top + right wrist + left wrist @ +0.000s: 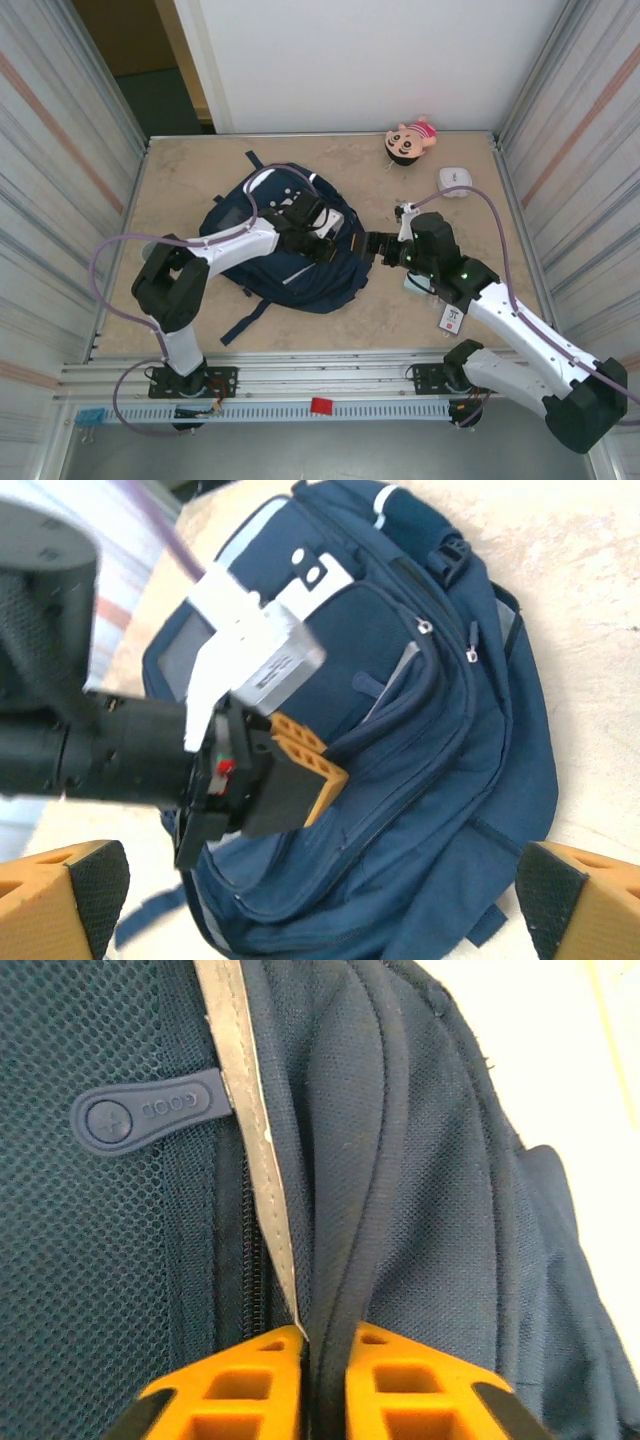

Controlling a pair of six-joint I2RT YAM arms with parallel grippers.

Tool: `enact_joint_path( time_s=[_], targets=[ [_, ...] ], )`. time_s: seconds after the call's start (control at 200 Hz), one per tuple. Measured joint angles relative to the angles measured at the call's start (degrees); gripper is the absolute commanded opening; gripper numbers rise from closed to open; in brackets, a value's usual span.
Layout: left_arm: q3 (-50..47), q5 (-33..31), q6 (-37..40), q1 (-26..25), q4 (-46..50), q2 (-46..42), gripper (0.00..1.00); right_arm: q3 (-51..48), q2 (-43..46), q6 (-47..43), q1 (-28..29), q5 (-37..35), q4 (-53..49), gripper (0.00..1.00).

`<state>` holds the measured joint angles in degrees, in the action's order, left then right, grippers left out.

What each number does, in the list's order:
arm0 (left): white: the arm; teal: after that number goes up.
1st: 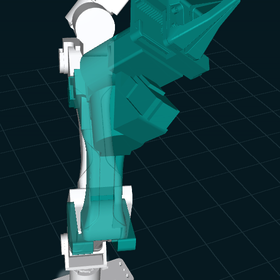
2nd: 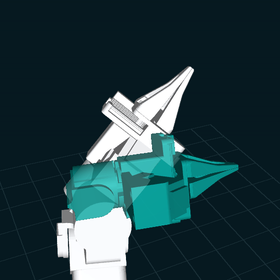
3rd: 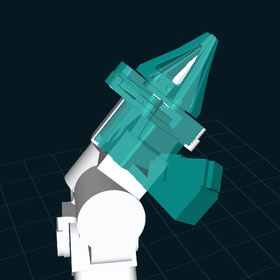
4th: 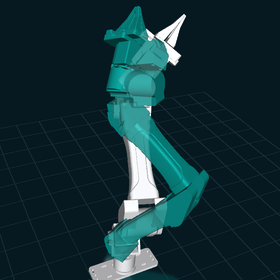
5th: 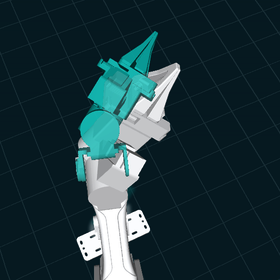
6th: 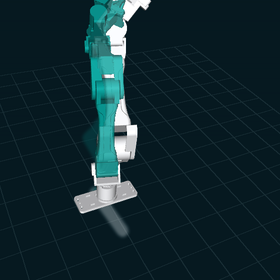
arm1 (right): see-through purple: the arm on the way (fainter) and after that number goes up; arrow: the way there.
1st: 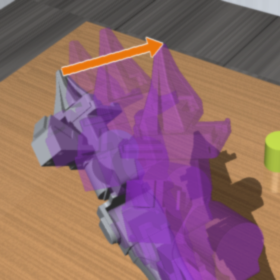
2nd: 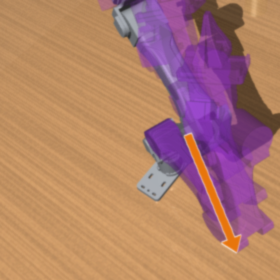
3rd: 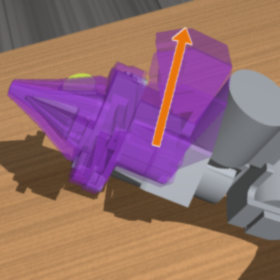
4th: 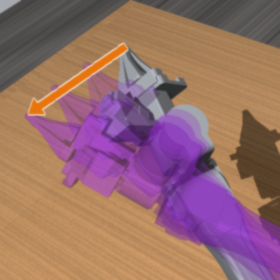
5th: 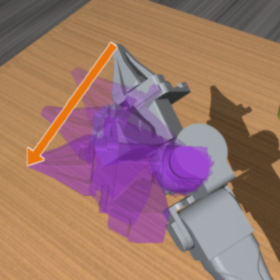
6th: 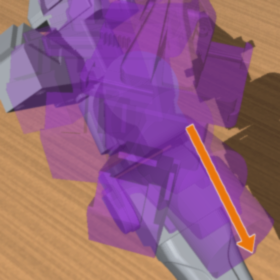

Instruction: Pack books, pencil case, and school supplies into a backpack

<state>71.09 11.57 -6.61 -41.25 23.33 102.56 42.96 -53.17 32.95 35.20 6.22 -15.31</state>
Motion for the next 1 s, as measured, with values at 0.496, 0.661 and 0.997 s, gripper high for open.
enact_joint_path(
  time_s=[0.496, 0.661, 0.997],
  targets=[
    [-6.51, -0.57, -8.90, 11.91, -3.15, -25.55, 0.80, 13.35, -15.65, -40.83, 15.47, -1.95, -14.19, 0.98],
    [-16.04, -0.24, -14.01, 18.03, -3.39, -34.75, 0.79, 15.10, -26.53, -53.96, 21.49, -5.75, -17.18, 0.97],
    [-33.83, 0.90, -24.48, 24.46, -2.60, -46.90, 0.76, 8.13, -38.91, -67.30, 22.97, -14.78, -3.06, 0.47]
  ],
)
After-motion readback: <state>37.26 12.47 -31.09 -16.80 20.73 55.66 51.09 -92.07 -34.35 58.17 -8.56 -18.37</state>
